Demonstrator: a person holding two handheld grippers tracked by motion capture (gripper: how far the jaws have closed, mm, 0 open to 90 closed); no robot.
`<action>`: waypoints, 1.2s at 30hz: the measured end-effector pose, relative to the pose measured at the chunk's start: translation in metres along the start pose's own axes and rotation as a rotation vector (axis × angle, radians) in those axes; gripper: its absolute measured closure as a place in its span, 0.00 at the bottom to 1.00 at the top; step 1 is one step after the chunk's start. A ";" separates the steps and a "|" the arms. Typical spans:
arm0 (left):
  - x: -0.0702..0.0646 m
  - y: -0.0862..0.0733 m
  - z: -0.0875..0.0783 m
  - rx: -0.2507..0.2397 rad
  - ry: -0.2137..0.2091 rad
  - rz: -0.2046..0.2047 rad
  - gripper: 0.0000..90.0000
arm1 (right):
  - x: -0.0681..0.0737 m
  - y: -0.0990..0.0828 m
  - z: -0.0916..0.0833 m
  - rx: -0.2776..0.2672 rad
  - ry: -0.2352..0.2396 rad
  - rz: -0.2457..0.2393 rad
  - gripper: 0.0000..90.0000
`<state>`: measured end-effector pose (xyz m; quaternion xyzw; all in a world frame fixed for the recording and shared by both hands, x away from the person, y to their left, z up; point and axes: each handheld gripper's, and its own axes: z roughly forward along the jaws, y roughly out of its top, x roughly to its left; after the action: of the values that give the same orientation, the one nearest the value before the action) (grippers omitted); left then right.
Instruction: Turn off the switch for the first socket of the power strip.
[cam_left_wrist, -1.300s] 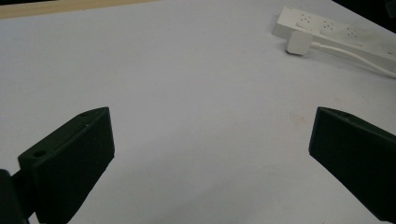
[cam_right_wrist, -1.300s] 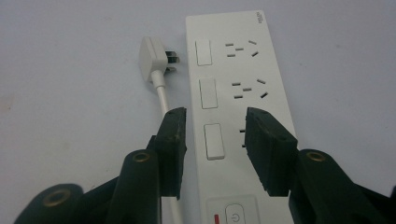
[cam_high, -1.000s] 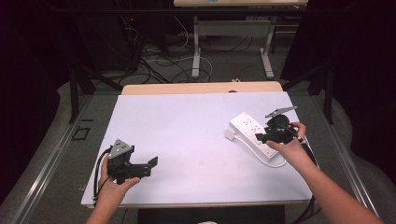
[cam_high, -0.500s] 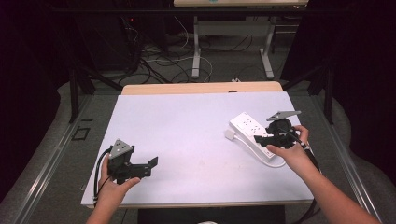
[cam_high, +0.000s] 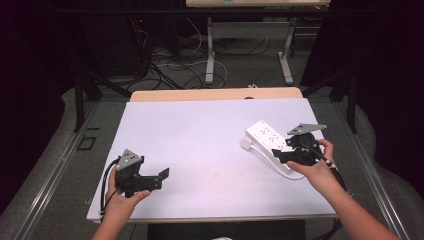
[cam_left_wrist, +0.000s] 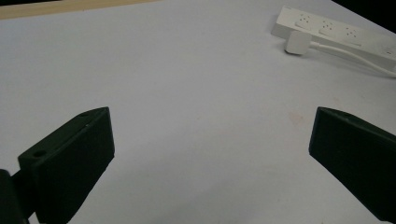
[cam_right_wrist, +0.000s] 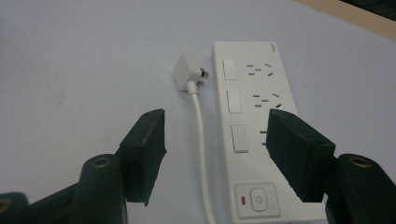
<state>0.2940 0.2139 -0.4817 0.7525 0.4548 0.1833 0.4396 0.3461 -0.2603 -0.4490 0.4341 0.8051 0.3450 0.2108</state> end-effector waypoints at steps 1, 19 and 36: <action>0.000 0.000 0.000 0.001 0.000 0.000 0.00 | 0.002 -0.001 -0.001 -0.007 0.002 0.003 0.39; -0.002 -0.001 0.001 -0.002 -0.004 -0.002 0.00 | 0.031 -0.007 -0.011 -0.107 0.043 -0.024 0.25; -0.005 -0.002 0.005 0.008 -0.019 0.010 0.00 | 0.049 -0.020 0.003 -0.168 0.086 -0.001 0.16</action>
<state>0.2937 0.2079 -0.4849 0.7583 0.4476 0.1762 0.4400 0.3105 -0.2257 -0.4679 0.3993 0.7819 0.4295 0.2115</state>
